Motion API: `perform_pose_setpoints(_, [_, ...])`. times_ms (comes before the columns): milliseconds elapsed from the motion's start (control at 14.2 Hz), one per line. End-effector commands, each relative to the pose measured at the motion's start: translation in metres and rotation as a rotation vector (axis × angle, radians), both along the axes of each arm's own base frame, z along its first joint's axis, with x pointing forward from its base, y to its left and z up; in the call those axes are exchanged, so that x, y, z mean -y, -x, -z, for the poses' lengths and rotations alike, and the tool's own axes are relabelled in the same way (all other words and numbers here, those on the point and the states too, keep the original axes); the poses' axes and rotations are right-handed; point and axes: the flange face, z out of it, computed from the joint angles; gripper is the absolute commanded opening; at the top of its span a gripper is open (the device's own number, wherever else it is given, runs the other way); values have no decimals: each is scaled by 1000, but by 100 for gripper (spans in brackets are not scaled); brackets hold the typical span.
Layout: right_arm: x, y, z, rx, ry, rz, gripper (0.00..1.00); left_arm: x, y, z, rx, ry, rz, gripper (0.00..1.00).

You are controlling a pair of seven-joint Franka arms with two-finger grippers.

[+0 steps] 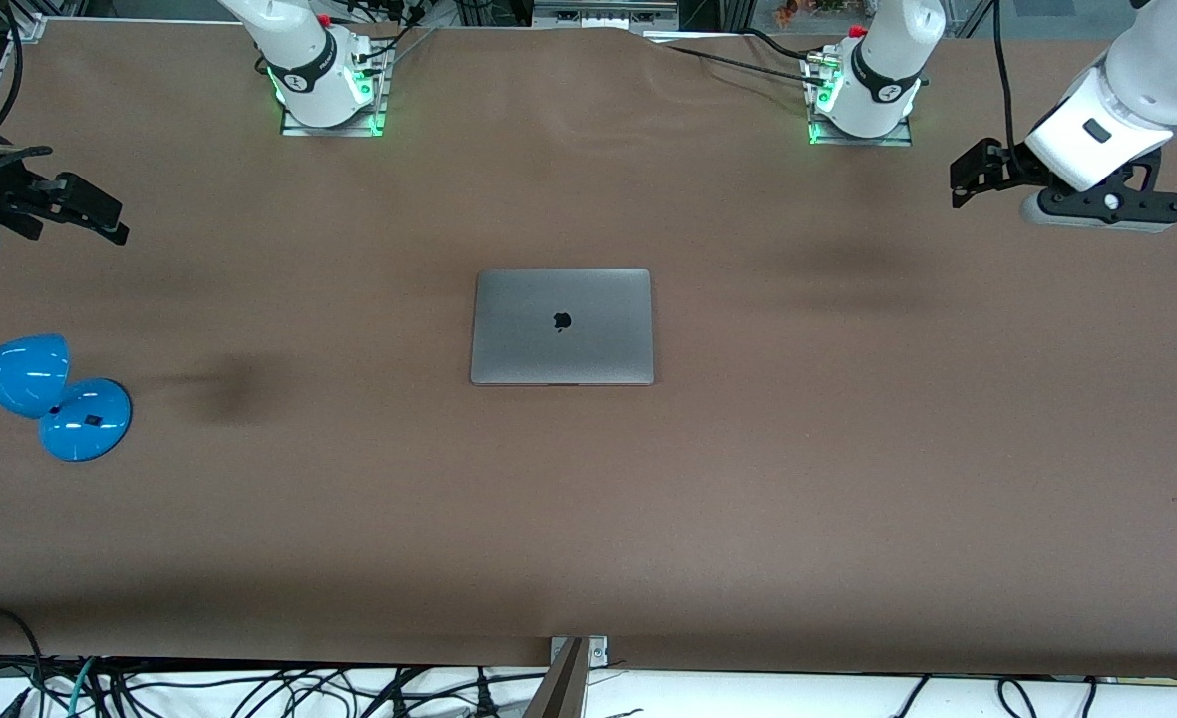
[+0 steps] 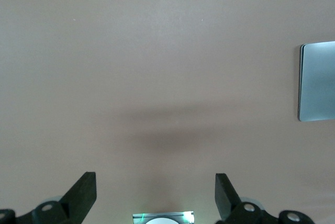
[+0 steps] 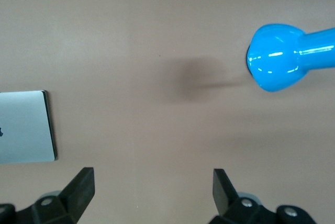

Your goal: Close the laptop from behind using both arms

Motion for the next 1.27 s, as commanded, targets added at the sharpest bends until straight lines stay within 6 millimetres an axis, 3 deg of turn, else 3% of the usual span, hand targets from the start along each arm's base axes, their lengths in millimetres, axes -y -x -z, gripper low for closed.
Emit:
perform_pose_setpoints(0, [-2,-5,4,7,-1,-16,100,-8,1,-29,21,-8,5,100])
perform_pose_setpoints(353, [-6,-7,3,10,1,-24,100,-4,-12,-45,31,-44,10,100])
perform_pose_setpoints(707, [-5,-8,1,13,2,-22,100,9,-17,-44,33,-45,30,100])
perform_pose_setpoints(1201, [-5,-8,1,13,2,-24,100,9,-21,-46,38,-45,31,100])
